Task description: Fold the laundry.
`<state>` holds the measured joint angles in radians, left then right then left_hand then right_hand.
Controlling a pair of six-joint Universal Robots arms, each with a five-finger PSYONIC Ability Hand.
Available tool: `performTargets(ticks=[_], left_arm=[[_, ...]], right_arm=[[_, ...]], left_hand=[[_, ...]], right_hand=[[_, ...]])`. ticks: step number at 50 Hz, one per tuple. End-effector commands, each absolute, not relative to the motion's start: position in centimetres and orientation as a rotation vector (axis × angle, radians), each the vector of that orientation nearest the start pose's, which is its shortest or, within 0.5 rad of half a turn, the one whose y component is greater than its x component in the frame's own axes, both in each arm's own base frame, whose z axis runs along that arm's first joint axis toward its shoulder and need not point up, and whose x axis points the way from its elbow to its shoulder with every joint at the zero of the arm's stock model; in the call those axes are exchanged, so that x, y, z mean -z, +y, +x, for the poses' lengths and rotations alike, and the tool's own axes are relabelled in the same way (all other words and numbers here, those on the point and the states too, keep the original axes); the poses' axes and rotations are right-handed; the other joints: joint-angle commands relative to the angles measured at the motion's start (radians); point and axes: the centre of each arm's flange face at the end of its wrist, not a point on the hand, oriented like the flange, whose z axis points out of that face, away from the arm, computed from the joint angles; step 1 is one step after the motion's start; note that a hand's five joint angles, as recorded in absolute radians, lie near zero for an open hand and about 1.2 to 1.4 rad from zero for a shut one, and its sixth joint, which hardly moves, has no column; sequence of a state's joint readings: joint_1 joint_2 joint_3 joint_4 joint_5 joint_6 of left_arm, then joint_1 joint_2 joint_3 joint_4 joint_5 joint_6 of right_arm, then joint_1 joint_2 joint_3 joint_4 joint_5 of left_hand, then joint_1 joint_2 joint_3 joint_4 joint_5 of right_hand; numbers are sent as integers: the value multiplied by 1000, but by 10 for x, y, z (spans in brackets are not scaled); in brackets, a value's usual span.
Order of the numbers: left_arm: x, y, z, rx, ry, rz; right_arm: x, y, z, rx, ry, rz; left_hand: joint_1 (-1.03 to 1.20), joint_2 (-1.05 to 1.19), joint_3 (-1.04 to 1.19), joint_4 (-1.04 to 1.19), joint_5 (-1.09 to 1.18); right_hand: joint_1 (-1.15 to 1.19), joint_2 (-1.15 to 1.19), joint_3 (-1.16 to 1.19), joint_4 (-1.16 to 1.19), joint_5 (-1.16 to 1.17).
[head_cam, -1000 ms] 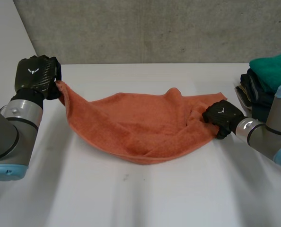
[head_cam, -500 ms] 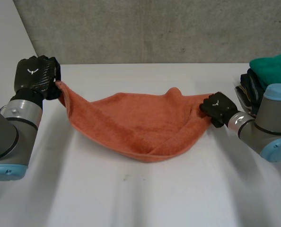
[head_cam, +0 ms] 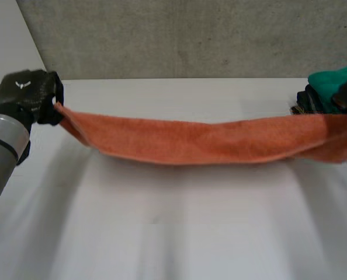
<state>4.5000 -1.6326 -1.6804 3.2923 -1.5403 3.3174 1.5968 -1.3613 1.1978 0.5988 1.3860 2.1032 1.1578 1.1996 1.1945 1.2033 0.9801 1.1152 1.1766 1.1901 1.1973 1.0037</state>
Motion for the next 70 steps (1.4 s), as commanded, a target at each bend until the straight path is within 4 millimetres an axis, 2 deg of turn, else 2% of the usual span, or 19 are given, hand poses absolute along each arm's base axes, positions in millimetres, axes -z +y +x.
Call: performTargets(ticks=[1, 5, 6, 10, 12, 14, 15, 16, 18, 21, 25, 29, 34, 42, 45, 50, 54, 59, 70], left_arm=[[-235, -283, -198, 2013, 2384, 544], [-207, -304, -203, 1947, 2374, 612], [-206, -320, -208, 1994, 2319, 622], [-220, -355, -220, 2179, 2144, 607], [-242, -372, -227, 2317, 2016, 571], [-281, -388, -236, 2510, 1809, 515], [-295, -391, -238, 2572, 1738, 494], [-323, -396, -241, 2700, 1587, 440], [-348, -400, -240, 2801, 1449, 371], [-381, -402, -236, 2940, 1277, 256], [-390, -404, -228, 2926, 1261, 177], [-366, -405, -227, 2853, 1403, 195], [-315, -404, -215, 2702, 1618, 234], [-204, -372, -204, 2400, 2038, 400], [-179, -361, -204, 2338, 2118, 454], [-130, -343, -202, 2181, 2217, 585], [-120, -333, -200, 2090, 2180, 694], [-117, -323, -200, 2024, 2111, 824], [-118, -301, -206, 2036, 1989, 1167]], right_arm=[[-261, -307, 171, 1643, 2506, -1726], [-241, -335, 190, 1742, 2478, -1653], [-241, -343, 192, 1786, 2483, -1611], [-264, -380, 202, 2131, 2434, -1349], [-293, -398, 210, 2409, 2272, -1180], [-317, -409, 212, 2607, 2117, -1041], [-342, -415, 215, 2798, 1926, -912], [-353, -416, 215, 2870, 1851, -850], [-390, -411, 214, 3051, 1616, -682], [-411, -404, 212, 3142, 1494, -587], [-416, -398, 213, 3151, 1450, -575], [-394, -397, 218, 3073, 1524, -649], [-336, -394, 220, 2857, 1752, -815], [-238, -364, 215, 2370, 2145, -1037], [-207, -346, 214, 2194, 2236, -1103], [-175, -331, 213, 2038, 2299, -1151], [-161, -326, 212, 1972, 2329, -1165], [-160, -324, 212, 1961, 2335, -1167], [-156, -320, 212, 1933, 2348, -1163]], left_hand=[[238, 197, 202, 193, 242], [238, 197, 202, 193, 242], [238, 197, 202, 193, 242], [238, 197, 202, 193, 242], [238, 197, 202, 193, 242], [238, 197, 202, 193, 242], [238, 197, 202, 193, 242], [238, 197, 202, 193, 242], [238, 197, 202, 193, 242], [238, 197, 202, 193, 242], [238, 197, 202, 193, 242], [238, 197, 202, 193, 242], [238, 197, 202, 193, 242], [238, 197, 202, 193, 242], [238, 197, 202, 193, 242], [238, 197, 202, 193, 242], [238, 197, 202, 193, 242], [-330, -372, -367, -376, -327], [-407, -449, -444, -453, -404]], right_hand=[[281, 220, 206, 199, 218], [281, 220, 206, 199, 218], [281, 220, 206, 199, 218], [281, 220, 206, 199, 218], [281, 220, 206, 199, 218], [281, 220, 206, 199, 218], [281, 220, 206, 199, 218], [281, 220, 206, 199, 218], [281, 220, 206, 199, 218], [281, 220, 206, 199, 218], [281, 220, 206, 199, 218], [281, 220, 206, 199, 218], [281, 220, 206, 199, 218], [281, 220, 206, 199, 218], [281, 220, 206, 199, 218], [281, 220, 206, 199, 218], [281, 220, 206, 199, 218], [281, 220, 206, 199, 218], [281, 220, 206, 199, 218]])
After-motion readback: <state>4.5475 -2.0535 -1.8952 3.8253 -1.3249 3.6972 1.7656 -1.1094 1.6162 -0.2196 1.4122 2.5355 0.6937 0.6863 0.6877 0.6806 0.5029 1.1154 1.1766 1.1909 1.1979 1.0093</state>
